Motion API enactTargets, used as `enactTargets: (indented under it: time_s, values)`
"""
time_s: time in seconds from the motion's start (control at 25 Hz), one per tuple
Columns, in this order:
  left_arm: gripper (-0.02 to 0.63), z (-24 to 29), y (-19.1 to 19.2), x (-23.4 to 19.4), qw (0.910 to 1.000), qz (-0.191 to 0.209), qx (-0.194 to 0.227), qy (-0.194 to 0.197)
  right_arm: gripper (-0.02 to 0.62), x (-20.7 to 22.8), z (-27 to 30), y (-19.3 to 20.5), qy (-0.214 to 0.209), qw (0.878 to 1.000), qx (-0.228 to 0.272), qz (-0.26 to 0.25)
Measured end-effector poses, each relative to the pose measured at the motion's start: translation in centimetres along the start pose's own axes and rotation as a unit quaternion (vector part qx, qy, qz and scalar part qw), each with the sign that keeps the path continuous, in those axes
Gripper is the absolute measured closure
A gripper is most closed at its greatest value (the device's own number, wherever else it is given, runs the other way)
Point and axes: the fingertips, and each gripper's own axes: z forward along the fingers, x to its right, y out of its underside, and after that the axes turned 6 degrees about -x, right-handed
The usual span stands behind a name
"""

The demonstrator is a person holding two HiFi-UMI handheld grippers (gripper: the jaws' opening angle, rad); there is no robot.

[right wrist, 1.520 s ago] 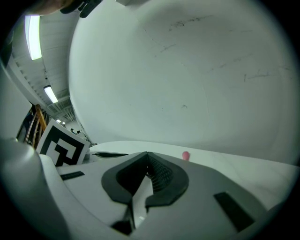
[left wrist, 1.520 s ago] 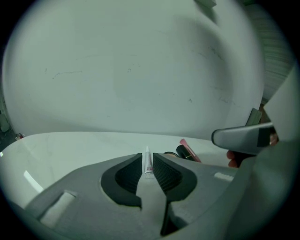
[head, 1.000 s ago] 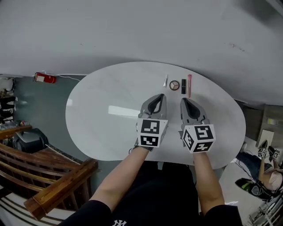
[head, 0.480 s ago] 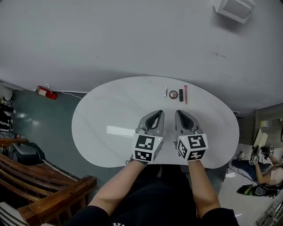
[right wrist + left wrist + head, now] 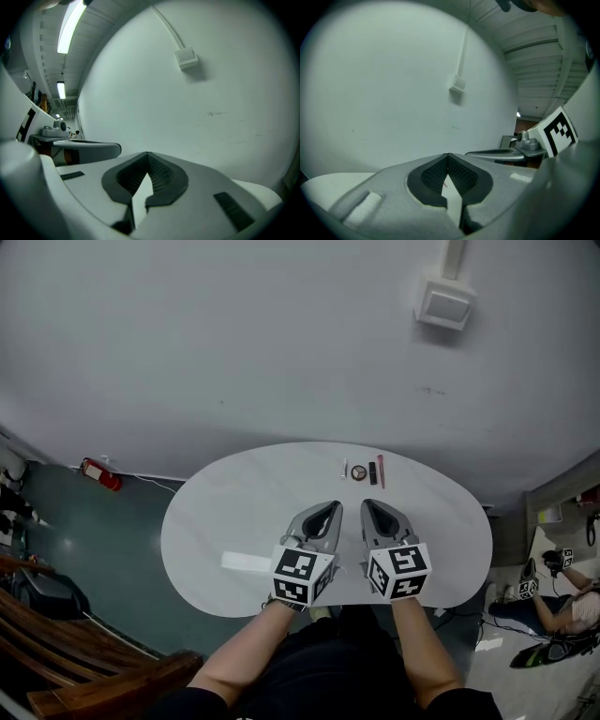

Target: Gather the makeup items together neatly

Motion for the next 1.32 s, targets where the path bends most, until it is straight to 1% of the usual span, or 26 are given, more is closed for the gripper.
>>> enactTargets:
  time_s: [0.2,0.6,0.96,1.32]
  values:
    - [0.597,-2.0,-2.2,0.7,0.9997,0.007,0.021,0.006,0.58,-0.8,-1.5,-1.9,0.002,1.0,0.02,-0.01]
    - [0.597,-5.7,-4.9,2.4,0.9979,0.027,0.055,0.018,0.58,-2.8,-4.4,-4.5,0.001,0.998,0.05,-0.029]
    - [0.597,-6.8,-5.6,2.5,0.9971,0.025,0.069,0.019,0.58,-4.0,-5.2,-4.9,-0.002,0.997,0.056,-0.043]
    - [0.597,-7.2,-5.5,2.3,0.9969,0.022,0.074,0.015,0.581,-4.4,-5.0,-4.8,-0.002,0.997,0.057,-0.053]
